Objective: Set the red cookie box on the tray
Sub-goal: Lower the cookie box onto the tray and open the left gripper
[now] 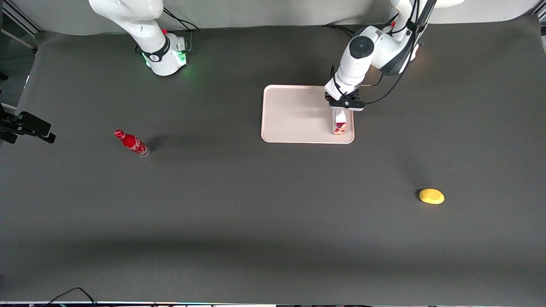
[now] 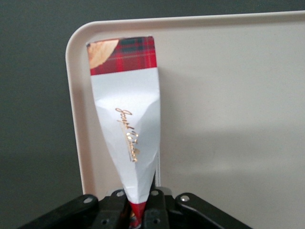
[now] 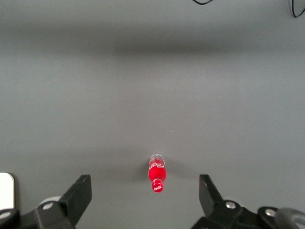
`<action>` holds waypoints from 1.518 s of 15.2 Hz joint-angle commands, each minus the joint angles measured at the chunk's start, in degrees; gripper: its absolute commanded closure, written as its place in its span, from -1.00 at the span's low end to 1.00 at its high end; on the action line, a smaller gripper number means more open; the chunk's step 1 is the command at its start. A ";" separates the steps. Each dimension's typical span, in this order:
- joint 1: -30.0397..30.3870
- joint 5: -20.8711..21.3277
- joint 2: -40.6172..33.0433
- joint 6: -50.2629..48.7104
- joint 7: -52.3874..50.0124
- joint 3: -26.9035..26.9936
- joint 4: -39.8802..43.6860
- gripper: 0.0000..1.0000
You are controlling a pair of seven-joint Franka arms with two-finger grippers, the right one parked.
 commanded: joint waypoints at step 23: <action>0.67 6.12 2.54 -38.57 -0.07 8.07 31.36 -1.00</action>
